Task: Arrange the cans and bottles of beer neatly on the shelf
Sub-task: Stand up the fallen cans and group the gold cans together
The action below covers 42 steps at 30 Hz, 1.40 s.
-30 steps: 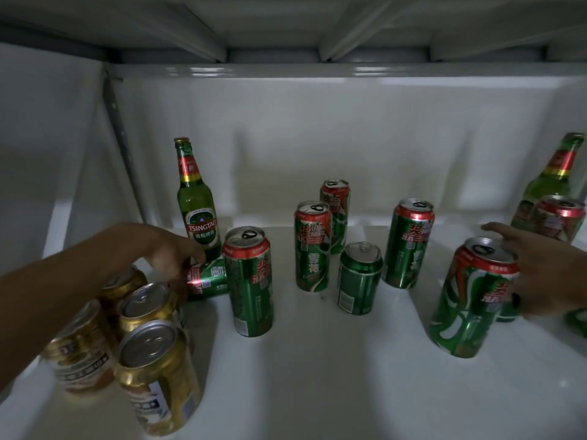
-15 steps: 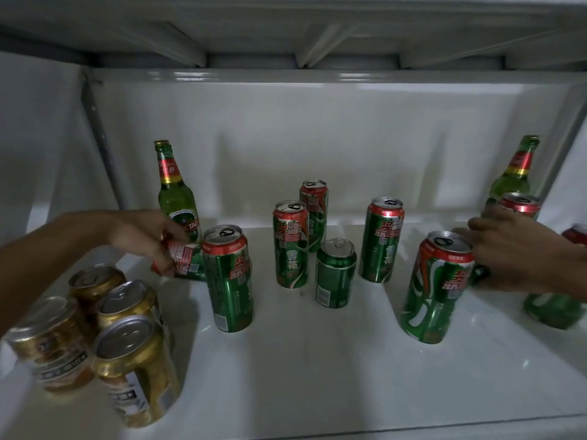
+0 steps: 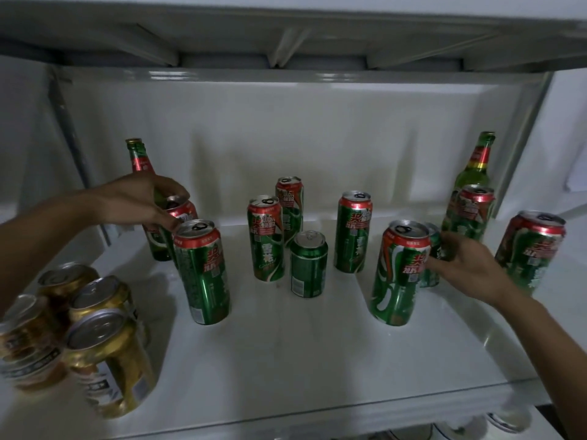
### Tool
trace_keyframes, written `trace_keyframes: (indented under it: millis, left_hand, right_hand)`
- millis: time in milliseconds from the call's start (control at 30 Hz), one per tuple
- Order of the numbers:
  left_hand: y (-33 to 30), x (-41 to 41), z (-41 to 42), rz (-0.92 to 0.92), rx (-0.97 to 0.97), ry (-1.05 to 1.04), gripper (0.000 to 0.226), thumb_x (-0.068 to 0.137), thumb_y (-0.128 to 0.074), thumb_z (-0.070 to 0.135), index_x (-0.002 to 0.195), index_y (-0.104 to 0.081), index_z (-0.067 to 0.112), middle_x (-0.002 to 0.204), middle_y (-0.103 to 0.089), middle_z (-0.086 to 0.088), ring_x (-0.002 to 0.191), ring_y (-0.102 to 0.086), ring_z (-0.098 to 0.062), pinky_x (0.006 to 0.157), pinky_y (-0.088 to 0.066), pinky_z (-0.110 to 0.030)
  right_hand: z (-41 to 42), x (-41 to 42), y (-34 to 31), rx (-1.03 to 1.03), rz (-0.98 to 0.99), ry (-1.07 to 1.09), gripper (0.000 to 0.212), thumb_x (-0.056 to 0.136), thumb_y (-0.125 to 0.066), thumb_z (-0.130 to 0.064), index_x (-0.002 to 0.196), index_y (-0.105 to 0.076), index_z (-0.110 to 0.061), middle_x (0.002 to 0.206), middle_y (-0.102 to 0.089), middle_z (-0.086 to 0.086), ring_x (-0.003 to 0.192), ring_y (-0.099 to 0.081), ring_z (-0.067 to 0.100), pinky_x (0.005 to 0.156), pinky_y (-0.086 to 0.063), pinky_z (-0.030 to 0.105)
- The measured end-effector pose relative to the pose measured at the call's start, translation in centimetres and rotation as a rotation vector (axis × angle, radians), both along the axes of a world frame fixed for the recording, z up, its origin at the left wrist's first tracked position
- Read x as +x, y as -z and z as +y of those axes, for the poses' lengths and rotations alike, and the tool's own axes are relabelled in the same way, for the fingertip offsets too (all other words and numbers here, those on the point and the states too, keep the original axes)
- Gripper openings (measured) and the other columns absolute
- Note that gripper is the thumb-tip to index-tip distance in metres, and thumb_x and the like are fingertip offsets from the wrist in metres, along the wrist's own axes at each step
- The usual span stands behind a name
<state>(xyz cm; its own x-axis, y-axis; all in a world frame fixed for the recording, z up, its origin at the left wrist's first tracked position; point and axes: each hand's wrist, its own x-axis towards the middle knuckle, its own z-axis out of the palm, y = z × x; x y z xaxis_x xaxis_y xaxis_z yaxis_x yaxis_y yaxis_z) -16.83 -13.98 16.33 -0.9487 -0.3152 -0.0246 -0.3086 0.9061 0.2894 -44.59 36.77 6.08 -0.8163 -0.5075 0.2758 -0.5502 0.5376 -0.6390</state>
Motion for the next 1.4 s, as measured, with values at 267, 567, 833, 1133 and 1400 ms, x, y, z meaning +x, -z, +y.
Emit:
trace_keyframes:
  millis: [267, 567, 833, 1133, 1400]
  left_hand:
    - [-0.9, -0.4, 4.3, 0.062, 0.103, -0.062, 0.068, 0.075, -0.087, 0.04, 0.136, -0.058, 0.032, 0.128, -0.065, 0.012, 0.121, -0.061, -0.015, 0.104, -0.052, -0.042]
    - [0.4, -1.2, 4.6, 0.077, 0.105, -0.024, 0.061, 0.081, -0.079, 0.033, 0.129, -0.046, 0.053, 0.14, -0.06, 0.008, 0.132, -0.056, -0.019, 0.112, -0.047, -0.05]
    - [1.1, 0.2, 5.2, 0.079, 0.159, -0.043, 0.08, 0.09, -0.075, 0.014, 0.158, -0.032, 0.024, 0.148, -0.052, 0.001, 0.139, -0.048, -0.021, 0.115, -0.043, -0.048]
    - [0.1, 4.0, 5.5, 0.181, 0.164, 0.001, 0.066, 0.094, -0.071, 0.02, 0.151, -0.042, 0.036, 0.151, -0.05, 0.009, 0.14, -0.048, -0.014, 0.113, -0.046, -0.042]
    - [-2.7, 8.6, 7.5, 0.501, 0.181, 0.052, 0.055, 0.095, -0.069, 0.01, 0.142, -0.055, 0.035, 0.148, -0.053, 0.012, 0.137, -0.05, -0.007, 0.115, -0.043, -0.037]
  right_hand:
    - [-0.1, 0.5, 2.6, -0.19, -0.059, 0.134, 0.065, 0.086, -0.074, -0.038, 0.141, -0.054, -0.01, 0.131, -0.066, 0.013, 0.097, -0.06, 0.023, 0.084, -0.044, 0.033]
    - [-0.3, 1.1, 3.9, -0.297, -0.088, 0.183, 0.088, 0.071, -0.068, -0.06, 0.144, -0.05, -0.013, 0.131, -0.065, 0.009, 0.094, -0.066, 0.026, 0.091, -0.054, 0.044]
    - [-0.6, 1.4, 5.4, -0.266, -0.063, 0.178, 0.059, 0.087, -0.075, -0.031, 0.14, -0.051, -0.022, 0.126, -0.065, 0.002, 0.11, -0.061, 0.024, 0.097, -0.05, 0.044]
    - [-0.7, 2.2, 5.4, -0.196, -0.055, 0.187, 0.057, 0.088, -0.075, -0.025, 0.139, -0.051, -0.021, 0.129, -0.066, 0.012, 0.104, -0.062, 0.026, 0.097, -0.052, 0.05]
    - [0.1, 1.2, 6.9, -0.215, -0.161, 0.239, 0.071, 0.076, -0.085, -0.035, 0.135, -0.046, -0.036, 0.126, -0.063, -0.003, 0.108, -0.064, 0.028, 0.092, -0.059, 0.05]
